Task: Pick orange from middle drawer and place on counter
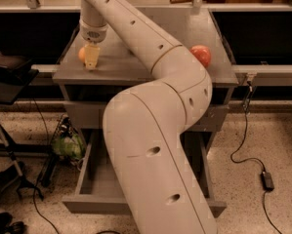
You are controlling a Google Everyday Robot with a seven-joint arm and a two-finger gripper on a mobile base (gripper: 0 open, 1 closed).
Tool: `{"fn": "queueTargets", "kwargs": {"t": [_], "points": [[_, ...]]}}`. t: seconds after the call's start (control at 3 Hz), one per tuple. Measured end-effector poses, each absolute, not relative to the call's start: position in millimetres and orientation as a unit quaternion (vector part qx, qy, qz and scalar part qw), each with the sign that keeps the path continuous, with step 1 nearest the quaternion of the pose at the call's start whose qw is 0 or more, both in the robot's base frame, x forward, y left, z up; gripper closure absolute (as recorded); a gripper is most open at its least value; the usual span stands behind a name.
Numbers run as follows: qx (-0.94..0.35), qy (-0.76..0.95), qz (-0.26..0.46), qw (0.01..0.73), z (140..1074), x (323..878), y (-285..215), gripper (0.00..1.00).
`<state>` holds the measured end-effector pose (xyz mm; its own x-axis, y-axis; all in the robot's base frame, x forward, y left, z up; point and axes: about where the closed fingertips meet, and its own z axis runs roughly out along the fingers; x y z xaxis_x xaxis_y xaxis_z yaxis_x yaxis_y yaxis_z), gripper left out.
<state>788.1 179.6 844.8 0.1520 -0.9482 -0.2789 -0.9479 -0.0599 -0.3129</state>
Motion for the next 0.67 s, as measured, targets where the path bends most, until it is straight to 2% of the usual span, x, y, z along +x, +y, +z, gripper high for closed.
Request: {"fn": "queueTargets", "kwargs": {"t": [0.33,0.67], "points": [[-0.719,0.657,-0.023,0.225,860.2,793.0,129.7,0.00],[-0.719,0.657,-0.023,0.225,860.0,793.0,129.8,0.00]]}}
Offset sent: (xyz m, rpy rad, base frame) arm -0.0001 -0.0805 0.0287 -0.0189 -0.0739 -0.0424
